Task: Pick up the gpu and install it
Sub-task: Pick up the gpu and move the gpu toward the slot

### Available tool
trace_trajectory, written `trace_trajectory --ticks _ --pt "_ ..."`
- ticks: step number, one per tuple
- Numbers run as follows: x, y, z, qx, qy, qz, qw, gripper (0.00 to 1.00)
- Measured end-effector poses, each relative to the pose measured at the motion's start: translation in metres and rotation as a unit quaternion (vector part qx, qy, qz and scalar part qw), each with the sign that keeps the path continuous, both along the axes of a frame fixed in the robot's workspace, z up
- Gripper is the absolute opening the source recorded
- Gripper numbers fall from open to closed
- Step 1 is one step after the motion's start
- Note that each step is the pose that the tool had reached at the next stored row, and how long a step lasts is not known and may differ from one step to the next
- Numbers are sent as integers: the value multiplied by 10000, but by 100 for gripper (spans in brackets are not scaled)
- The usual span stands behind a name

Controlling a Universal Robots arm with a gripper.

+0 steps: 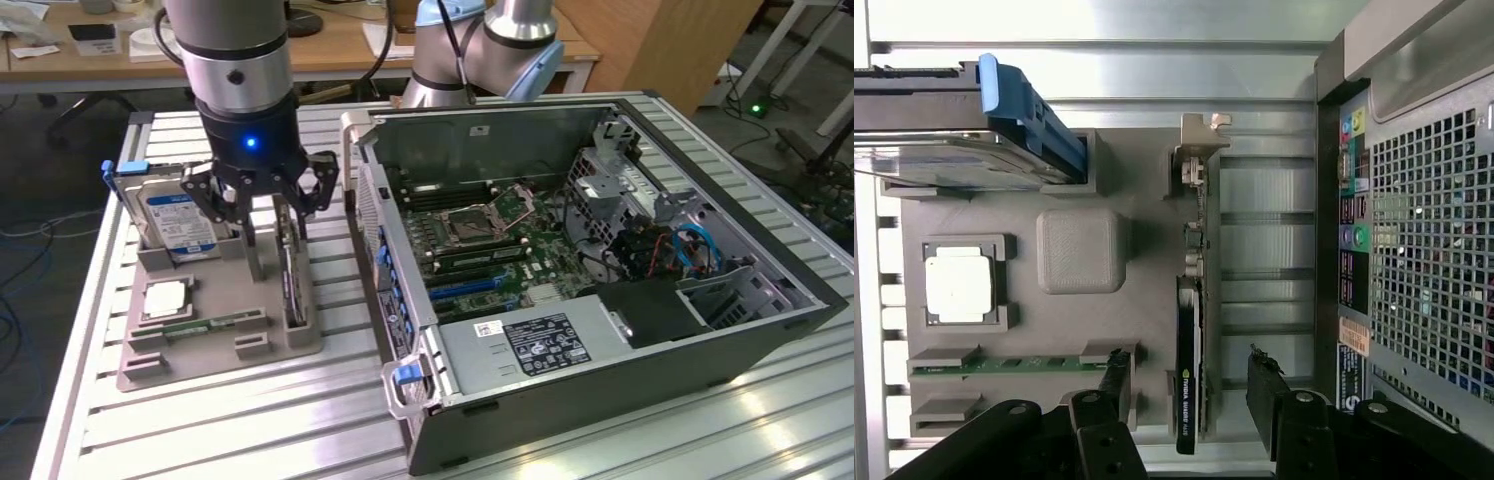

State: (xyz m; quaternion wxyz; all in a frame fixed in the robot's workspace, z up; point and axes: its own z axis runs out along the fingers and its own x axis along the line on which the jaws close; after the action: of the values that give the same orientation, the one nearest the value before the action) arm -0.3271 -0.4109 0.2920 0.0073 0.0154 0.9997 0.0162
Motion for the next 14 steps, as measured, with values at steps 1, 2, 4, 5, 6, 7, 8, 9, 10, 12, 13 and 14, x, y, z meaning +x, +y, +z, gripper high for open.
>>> trace_trajectory --ticks 1,2,4,5,6,7,8,9,10,12,13,14 --pt "0 -1 -4 0 0 -3 10000 59" --pt "0 -2 -9 0 0 -7 10000 59" --pt "0 -3 -18 0 0 -14 10000 59" --pt "1 -3 -23 0 0 -17 10000 59" --pt "2 -4 -27 0 0 -20 10000 59" --pt "3 -6 -30 -1 0 -21 10000 59" --pt "4 -8 -34 -1 1 -20 10000 59" --pt "5 -9 -38 0 1 -21 10000 59" --pt "6 -10 -42 0 3 -21 10000 59" --pt "10 -13 -51 0 7 -21 10000 59" --pt "12 -14 -55 0 8 -21 10000 59" --pt "13 -16 -60 0 10 -22 10000 59"
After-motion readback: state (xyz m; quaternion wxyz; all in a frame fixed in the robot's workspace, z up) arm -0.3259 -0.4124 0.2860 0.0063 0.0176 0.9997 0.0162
